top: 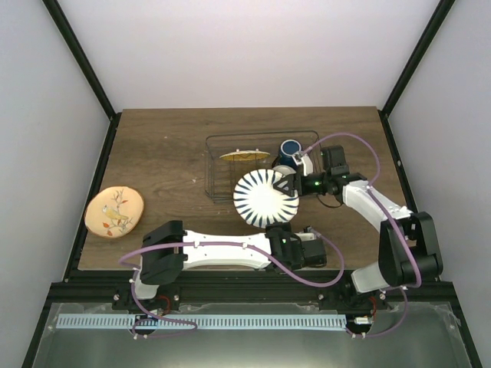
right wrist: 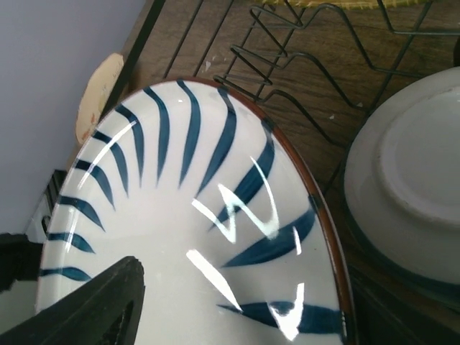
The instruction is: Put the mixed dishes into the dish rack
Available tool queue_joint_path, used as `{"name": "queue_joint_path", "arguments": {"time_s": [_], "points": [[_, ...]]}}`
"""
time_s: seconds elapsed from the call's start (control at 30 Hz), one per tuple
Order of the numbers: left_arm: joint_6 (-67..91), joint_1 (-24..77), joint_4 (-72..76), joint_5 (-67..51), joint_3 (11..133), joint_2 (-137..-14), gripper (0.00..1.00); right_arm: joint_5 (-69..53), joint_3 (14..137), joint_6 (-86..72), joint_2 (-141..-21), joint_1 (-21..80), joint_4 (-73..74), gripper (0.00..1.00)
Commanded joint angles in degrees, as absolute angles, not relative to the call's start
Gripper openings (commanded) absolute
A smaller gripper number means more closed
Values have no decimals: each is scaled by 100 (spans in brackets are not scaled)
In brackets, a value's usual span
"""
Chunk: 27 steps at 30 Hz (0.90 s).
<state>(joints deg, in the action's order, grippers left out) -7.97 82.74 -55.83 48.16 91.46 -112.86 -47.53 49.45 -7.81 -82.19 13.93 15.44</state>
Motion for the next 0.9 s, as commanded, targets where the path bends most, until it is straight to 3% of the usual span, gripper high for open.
{"name": "queue_joint_path", "arguments": {"time_s": [0.0, 0.2, 0.27, 0.87], "points": [[-1226, 8186, -4835, 5437, 9224, -11057, 0, -5445, 4939, -745, -8313, 1503, 1706, 63], [-1198, 8133, -4845, 5454, 9155, -11018, 0, -5458, 4959, -704, -8343, 1501, 1746, 31], [-1189, 8114, -4843, 5464, 9118, -10992, 0, -5468, 4954, -704, -8350, 1504, 1749, 25], [-1203, 7941, -4633, 5500, 8674, -10724, 0, -5222, 4975, -737, -8520, 1507, 1769, 11]]}}
